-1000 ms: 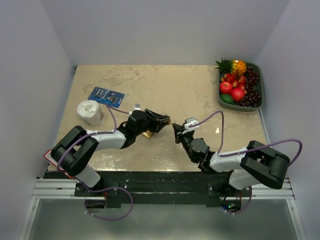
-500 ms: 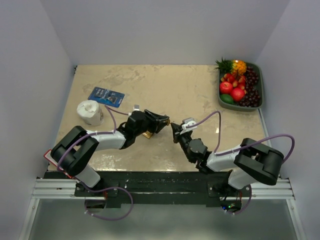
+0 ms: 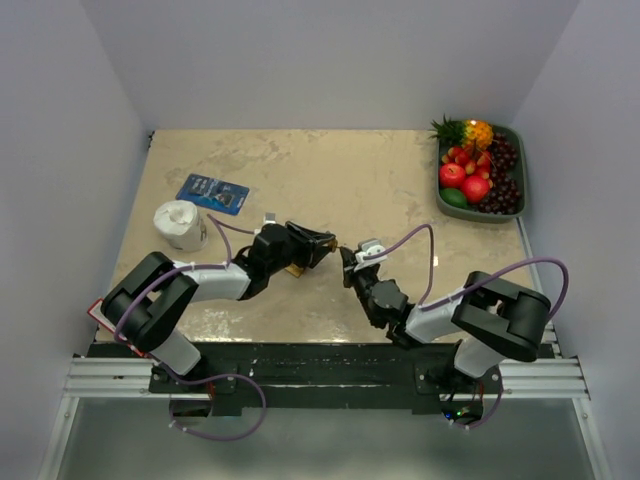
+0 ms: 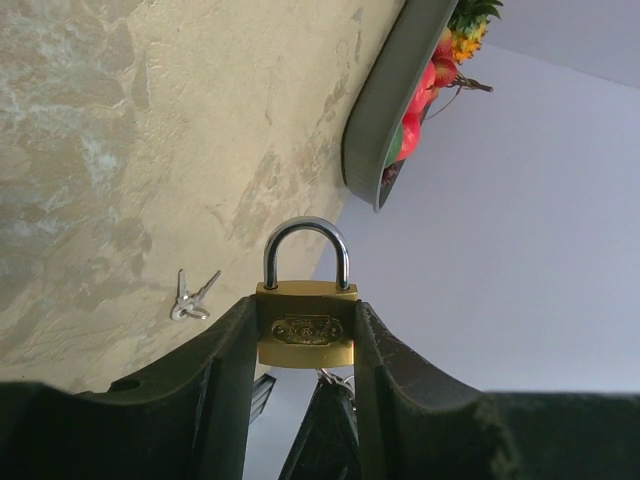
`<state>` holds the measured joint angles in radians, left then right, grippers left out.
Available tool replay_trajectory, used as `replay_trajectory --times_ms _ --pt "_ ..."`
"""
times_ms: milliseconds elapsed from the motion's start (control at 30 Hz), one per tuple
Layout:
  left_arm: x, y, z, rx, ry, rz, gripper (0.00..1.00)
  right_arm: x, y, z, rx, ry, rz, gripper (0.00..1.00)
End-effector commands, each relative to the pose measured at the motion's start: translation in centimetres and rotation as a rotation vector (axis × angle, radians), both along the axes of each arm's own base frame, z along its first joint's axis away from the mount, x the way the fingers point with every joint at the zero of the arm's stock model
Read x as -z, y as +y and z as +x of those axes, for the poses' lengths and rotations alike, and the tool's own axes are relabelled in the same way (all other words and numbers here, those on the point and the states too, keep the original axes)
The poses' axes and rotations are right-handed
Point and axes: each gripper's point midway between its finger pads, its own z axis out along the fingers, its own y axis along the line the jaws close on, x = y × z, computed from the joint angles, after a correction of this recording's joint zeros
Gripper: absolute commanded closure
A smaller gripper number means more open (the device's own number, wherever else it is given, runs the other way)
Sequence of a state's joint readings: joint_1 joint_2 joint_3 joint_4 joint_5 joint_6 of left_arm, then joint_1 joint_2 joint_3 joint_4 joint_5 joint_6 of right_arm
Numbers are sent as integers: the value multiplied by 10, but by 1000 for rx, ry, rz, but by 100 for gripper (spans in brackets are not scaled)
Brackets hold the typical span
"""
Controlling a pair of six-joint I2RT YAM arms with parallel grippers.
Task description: Unlock with the key
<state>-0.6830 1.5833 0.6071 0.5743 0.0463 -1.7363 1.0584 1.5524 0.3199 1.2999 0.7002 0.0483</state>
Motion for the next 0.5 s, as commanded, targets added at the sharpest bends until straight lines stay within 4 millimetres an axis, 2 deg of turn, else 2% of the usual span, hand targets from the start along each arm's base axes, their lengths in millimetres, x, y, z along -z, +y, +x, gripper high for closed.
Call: replay_trajectory --times_ms 0,333,467 --pt "-38 -8 -2 21 -65 -109 100 -26 -1 6 61 -72 79 100" --pt "-46 -9 -2 15 -61 -155 100 -15 12 -2 58 -96 24 100" --pt "-51 -9 -2 15 -69 -165 100 -5 18 -5 62 -94 0 100"
